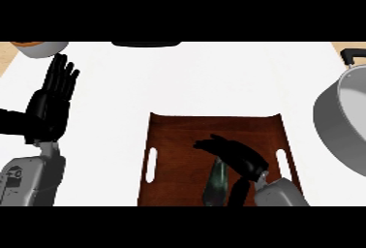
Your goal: Pick the eggplant from the tray and place it in the pot
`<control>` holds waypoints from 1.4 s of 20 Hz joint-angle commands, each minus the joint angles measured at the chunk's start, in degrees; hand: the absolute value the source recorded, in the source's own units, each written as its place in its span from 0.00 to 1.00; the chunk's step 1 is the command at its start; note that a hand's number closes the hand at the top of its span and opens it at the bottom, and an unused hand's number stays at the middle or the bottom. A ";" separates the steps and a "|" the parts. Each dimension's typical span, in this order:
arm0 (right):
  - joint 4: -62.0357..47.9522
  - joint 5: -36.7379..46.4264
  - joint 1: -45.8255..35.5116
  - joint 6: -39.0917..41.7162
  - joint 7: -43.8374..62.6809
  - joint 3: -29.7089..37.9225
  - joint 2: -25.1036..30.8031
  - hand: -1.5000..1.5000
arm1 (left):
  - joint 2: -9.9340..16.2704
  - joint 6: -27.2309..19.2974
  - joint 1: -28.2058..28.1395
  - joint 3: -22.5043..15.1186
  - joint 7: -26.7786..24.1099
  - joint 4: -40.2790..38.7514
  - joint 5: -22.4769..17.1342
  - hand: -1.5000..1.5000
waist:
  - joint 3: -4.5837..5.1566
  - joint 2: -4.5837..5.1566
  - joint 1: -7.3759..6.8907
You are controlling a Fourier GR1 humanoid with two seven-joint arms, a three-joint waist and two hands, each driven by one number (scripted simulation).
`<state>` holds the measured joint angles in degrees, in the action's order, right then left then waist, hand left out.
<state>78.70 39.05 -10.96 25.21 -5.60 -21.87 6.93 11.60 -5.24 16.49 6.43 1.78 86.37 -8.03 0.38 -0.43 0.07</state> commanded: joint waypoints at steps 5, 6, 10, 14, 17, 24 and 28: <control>-3.18 5.49 0.09 -5.82 -7.25 -5.88 -4.03 1.00 | -0.58 -0.07 2.42 0.40 -0.33 -2.77 0.43 0.50 | -0.39 0.51 -0.03; 0.22 4.77 0.54 -3.05 -6.15 -5.37 -2.97 1.00 | 1.18 0.63 1.26 1.22 2.38 1.39 -0.38 0.50 | -0.39 0.40 -0.13; 0.09 8.73 4.01 -8.19 -6.51 -8.78 -5.28 1.00 | 0.16 -1.04 3.35 0.56 3.82 0.34 0.68 0.50 | -0.40 0.41 0.13; 0.45 9.89 1.09 -8.64 -3.34 -4.35 -5.70 1.00 | 0.59 1.07 -3.06 0.87 3.65 6.66 -0.59 0.50 | -0.39 0.37 -0.25; 10.41 12.37 5.85 -10.45 -0.88 -4.92 -2.89 1.00 | 1.48 0.73 3.04 2.66 3.23 0.37 -0.68 0.50 | -0.37 0.37 0.51; 36.93 20.92 20.33 -10.57 6.28 -15.80 2.23 1.00 | -0.85 -1.85 -1.91 0.59 1.50 2.39 2.58 0.50 | -0.28 -0.35 2.27; 50.39 28.07 31.37 -17.14 6.50 -20.09 9.90 1.00 | 0.41 -0.65 -3.90 1.44 3.08 4.73 1.27 0.50 | -0.35 -1.03 3.55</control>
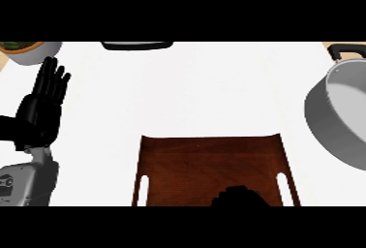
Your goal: Pick the eggplant from the tray and place it in the pot
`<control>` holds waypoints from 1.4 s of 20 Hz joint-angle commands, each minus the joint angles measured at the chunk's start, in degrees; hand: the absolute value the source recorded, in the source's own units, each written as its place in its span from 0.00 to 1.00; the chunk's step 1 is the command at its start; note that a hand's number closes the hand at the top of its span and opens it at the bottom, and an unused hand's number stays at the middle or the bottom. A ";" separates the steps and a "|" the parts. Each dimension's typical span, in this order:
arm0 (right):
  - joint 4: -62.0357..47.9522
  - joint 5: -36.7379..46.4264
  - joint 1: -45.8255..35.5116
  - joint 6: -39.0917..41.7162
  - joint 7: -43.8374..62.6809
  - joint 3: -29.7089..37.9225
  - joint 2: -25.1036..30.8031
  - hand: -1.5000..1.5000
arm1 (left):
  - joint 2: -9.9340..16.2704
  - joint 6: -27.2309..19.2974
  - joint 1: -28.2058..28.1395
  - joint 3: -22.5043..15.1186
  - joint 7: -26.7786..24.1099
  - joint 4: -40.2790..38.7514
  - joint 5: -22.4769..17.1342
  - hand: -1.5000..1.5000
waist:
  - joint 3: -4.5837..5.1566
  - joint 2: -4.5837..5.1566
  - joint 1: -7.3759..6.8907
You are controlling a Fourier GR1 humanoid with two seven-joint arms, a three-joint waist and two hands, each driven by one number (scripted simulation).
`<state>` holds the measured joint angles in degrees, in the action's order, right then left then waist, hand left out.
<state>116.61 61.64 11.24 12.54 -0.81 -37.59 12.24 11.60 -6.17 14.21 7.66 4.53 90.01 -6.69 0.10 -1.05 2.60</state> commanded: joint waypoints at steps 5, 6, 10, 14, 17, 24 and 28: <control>27.98 10.26 15.51 -8.06 8.09 1.55 6.92 1.00 | 1.00 0.41 -0.54 1.77 1.35 1.20 -1.58 0.50 | -0.11 0.10 0.59; 29.66 10.96 15.69 -9.37 8.63 1.21 5.70 1.00 | 0.46 0.41 0.37 1.02 -0.68 -0.96 -0.50 0.50 | -0.09 0.44 0.35; 33.88 8.19 16.16 -13.39 10.21 8.74 4.31 1.00 | -0.38 -0.35 1.36 -0.44 1.78 1.40 -0.28 0.50 | -0.16 0.54 -0.02; 36.27 1.04 17.24 -15.22 9.35 17.92 5.52 1.00 | -0.12 1.04 0.25 -0.47 -0.35 -0.69 -0.06 0.50 | -0.17 0.79 -0.36; 33.07 -3.89 16.24 -16.62 8.38 26.55 5.90 1.00 | -0.88 0.75 -1.99 -0.23 -2.34 0.67 0.00 0.50 | -0.20 0.89 -1.25; 22.90 -13.53 11.19 -12.17 5.05 44.52 9.31 1.00 | 0.25 1.85 -0.49 0.24 -0.12 0.91 -1.21 0.50 | -0.27 0.89 -1.29; 11.90 -23.08 3.11 -10.86 1.86 55.18 11.87 1.00 | -1.82 0.62 -0.58 -1.61 -1.04 1.60 0.07 0.50 | -0.28 0.95 -1.92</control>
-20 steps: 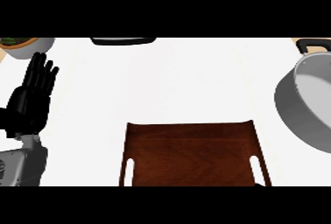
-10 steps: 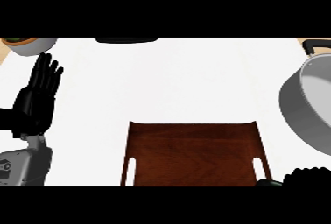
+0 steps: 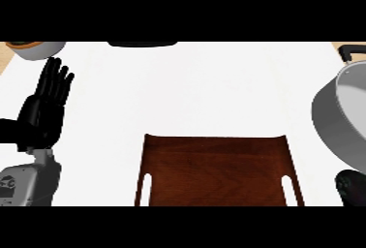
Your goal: Pick the eggplant from the tray and place it in the pot
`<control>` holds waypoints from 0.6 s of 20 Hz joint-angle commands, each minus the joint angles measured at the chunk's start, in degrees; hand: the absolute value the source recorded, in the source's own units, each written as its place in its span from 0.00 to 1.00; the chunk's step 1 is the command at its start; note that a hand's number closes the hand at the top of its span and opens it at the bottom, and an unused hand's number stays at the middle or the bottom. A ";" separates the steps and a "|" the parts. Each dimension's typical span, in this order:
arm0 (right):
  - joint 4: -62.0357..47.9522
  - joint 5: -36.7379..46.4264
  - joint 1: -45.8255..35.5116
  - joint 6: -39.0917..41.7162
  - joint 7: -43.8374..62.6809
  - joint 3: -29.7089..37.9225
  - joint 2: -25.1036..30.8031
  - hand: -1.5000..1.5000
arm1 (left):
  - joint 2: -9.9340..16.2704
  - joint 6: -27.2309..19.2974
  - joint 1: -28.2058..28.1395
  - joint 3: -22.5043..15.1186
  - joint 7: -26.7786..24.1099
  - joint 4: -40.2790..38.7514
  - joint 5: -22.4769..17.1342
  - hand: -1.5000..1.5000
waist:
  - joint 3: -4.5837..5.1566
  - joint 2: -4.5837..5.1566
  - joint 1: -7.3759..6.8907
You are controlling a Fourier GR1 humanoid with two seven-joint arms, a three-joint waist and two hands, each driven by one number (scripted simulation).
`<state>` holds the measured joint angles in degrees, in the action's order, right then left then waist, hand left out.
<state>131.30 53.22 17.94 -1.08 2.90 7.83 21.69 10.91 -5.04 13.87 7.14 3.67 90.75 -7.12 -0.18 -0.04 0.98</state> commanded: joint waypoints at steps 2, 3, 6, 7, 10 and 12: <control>-10.78 -21.00 -6.32 1.86 -5.61 16.05 4.55 1.00 | 1.27 0.76 0.72 0.54 1.22 0.80 -0.49 0.50 | -0.07 0.00 -0.52; -14.92 -23.82 -9.01 2.98 -8.07 18.75 7.50 1.00 | -0.13 0.35 1.35 0.15 0.05 -0.96 -0.53 0.50 | -0.01 0.21 -0.57; -26.17 -31.26 -11.71 6.73 -15.54 24.89 13.28 1.00 | 0.39 0.27 1.43 0.56 0.12 -1.77 -0.13 0.50 | 0.06 0.16 -0.82; -32.99 -30.65 -13.86 4.89 -19.59 24.34 13.38 1.00 | -1.61 -1.47 2.96 -1.91 1.25 -1.21 1.50 0.50 | -0.05 0.36 -1.33; -44.36 -29.81 -17.81 6.26 -26.84 25.00 17.77 1.00 | -1.83 -1.11 3.69 -1.34 -0.89 -3.51 1.44 0.50 | 0.10 0.29 -1.37; -53.97 -27.94 -21.46 4.42 -31.58 24.72 19.60 1.00 | -1.51 -1.27 3.43 -1.88 0.62 -1.78 1.91 0.50 | 0.07 0.30 -1.91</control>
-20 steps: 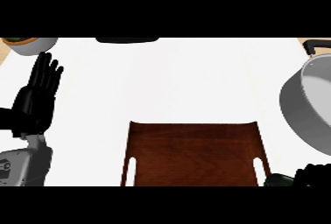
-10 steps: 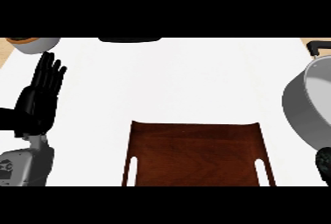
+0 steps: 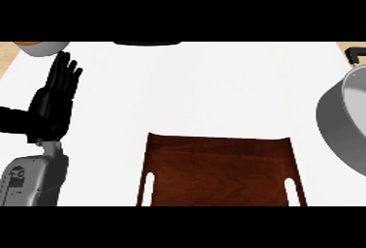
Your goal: Pick the eggplant from the tray and place it in the pot
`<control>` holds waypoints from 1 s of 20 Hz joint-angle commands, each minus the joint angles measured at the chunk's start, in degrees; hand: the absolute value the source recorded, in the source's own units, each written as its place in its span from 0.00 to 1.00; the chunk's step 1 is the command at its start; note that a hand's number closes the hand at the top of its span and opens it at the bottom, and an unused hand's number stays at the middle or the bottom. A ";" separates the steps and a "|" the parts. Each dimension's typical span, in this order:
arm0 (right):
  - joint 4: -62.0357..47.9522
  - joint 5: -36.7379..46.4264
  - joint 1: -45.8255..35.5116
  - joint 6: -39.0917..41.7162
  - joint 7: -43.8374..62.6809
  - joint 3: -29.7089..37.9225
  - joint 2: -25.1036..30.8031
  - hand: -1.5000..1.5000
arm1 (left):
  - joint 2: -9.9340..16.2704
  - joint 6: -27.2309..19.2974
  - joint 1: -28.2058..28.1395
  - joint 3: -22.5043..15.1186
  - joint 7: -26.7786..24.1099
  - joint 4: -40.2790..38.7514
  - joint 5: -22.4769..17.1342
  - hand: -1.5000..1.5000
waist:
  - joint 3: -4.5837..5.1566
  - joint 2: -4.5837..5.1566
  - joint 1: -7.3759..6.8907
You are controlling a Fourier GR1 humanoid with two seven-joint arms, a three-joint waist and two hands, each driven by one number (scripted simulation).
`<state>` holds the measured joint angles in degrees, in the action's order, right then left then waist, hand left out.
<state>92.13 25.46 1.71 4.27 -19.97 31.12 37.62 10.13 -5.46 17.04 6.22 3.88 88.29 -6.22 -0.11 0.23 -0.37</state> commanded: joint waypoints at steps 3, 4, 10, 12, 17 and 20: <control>-26.31 3.15 -12.38 -3.00 -11.48 -1.22 5.92 1.00 | 0.59 0.62 4.02 0.41 0.82 -2.45 -0.33 0.50 | 0.01 0.17 -0.79; -30.43 4.80 -13.00 -6.02 -14.68 -1.70 4.91 1.00 | -0.19 1.39 -1.31 -0.26 -1.08 1.50 -0.60 0.50 | 0.00 0.06 -1.13; -42.57 8.20 -19.33 0.24 -12.33 -7.09 6.87 1.00 | -0.83 0.25 0.90 -0.02 -0.86 -1.87 0.10 0.50 | 0.04 0.14 -0.88; -46.95 6.97 -20.55 3.12 -11.00 -7.41 4.88 0.00 | -0.47 2.22 -2.79 -0.20 -1.76 1.23 -1.07 0.50 | 0.01 0.15 -1.83; -57.54 8.84 -26.14 5.31 -23.36 -10.14 6.94 0.00 | -1.09 1.38 -1.23 -0.13 -2.64 -1.01 -0.23 0.50 | -0.02 0.23 -1.03; -57.50 6.90 -27.77 3.66 -26.10 -9.15 3.74 0.00 | 1.56 1.30 3.16 1.93 2.17 -1.00 -1.19 0.50 | 0.02 0.04 -0.32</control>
<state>38.25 33.55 -23.10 7.74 -41.74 22.00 43.39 10.34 -4.38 17.11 6.81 4.10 88.87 -6.75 0.28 0.19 -1.07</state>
